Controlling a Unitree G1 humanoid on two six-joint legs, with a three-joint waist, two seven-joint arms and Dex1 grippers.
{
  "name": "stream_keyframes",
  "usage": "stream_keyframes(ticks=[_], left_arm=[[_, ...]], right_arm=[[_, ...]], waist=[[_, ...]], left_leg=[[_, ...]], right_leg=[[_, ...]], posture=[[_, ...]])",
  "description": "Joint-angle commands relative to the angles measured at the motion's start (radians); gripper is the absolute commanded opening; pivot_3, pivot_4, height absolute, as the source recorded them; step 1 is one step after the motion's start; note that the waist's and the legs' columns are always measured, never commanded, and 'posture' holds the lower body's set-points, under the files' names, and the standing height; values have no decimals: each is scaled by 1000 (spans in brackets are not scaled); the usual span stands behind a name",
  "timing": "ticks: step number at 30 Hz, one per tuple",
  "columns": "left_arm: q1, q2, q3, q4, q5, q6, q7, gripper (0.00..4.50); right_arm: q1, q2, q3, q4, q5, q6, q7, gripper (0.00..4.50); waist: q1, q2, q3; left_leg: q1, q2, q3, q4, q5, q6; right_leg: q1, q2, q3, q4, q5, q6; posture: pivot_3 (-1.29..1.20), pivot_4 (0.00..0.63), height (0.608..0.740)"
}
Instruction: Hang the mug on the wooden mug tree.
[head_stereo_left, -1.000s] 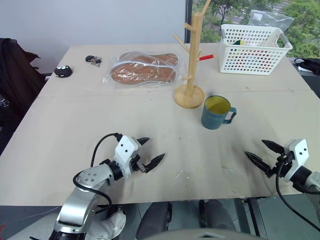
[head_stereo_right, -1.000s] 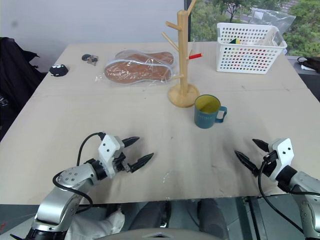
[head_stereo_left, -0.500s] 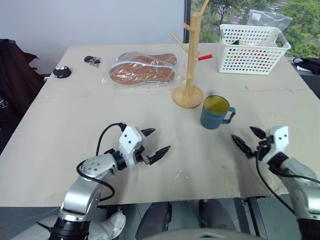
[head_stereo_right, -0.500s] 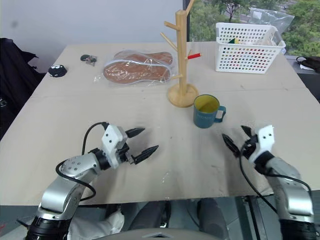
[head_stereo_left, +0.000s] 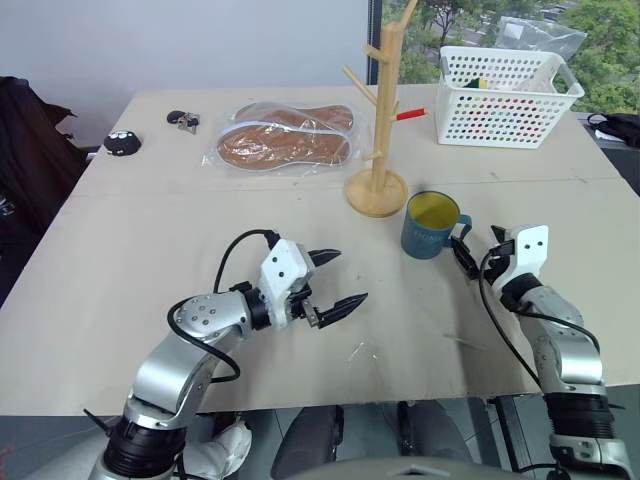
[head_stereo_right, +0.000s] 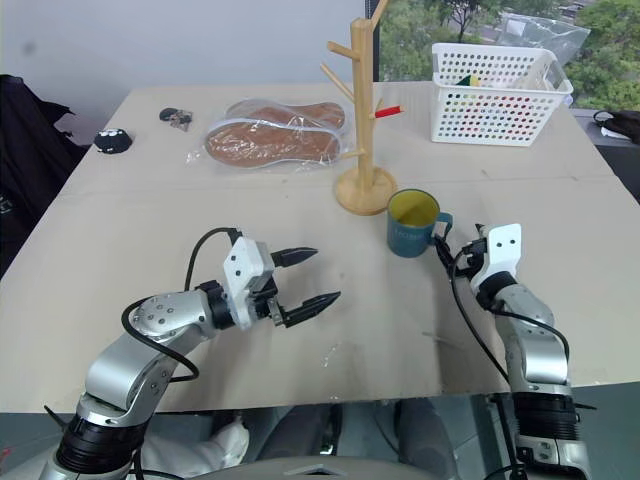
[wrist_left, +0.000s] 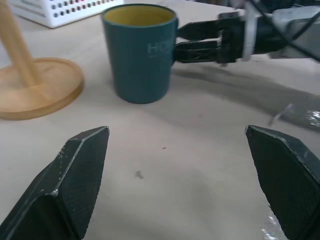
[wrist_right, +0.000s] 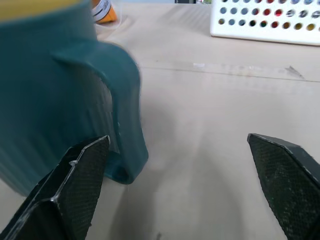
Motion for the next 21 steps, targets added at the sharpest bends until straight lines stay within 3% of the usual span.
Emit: stream_keyframes(ticks=[1,6,11,14,17,21], left_arm=[[-18,2,3,-51,-18,-3,1,4500],[-14,0,2,-46,-17,-6,6,4500],[-3,-25,-9,-45,-6,-20,32,4500],[-1,-88,6,-43,-14,-38,88,4500],[-22,-203,35,-33,-18,-93,179,4500],[-37,-266,32,-29,8,-171,212,4500]], right_arm=[[-36,9,10,22,-11,-52,2,2827],[-51,19,27,47,-6,-65,29,130],[-81,-10,32,82,-10,-76,69,25],[-152,-97,27,149,-19,-94,156,25],[-338,-244,28,305,-16,-140,336,25],[-544,-337,56,492,-21,-202,509,25]], waist=[[0,0,0],[0,0,0],[0,0,0],[0,0,0],[0,2,2],[-4,2,2]], left_leg=[[0,0,0,0,0,0],[0,0,0,0,0,0],[0,0,0,0,0,0],[0,0,1,0,0,0],[0,-1,1,2,0,0],[0,0,2,2,0,0]], right_leg=[[0,0,0,0,0,0],[0,0,0,0,0,0],[0,0,0,0,0,0],[0,0,1,0,0,0],[0,-1,1,0,0,0],[0,2,1,0,0,0]], posture=[[0,150,740],[0,150,740],[0,150,740],[0,150,740],[0,150,740],[0,150,740]])
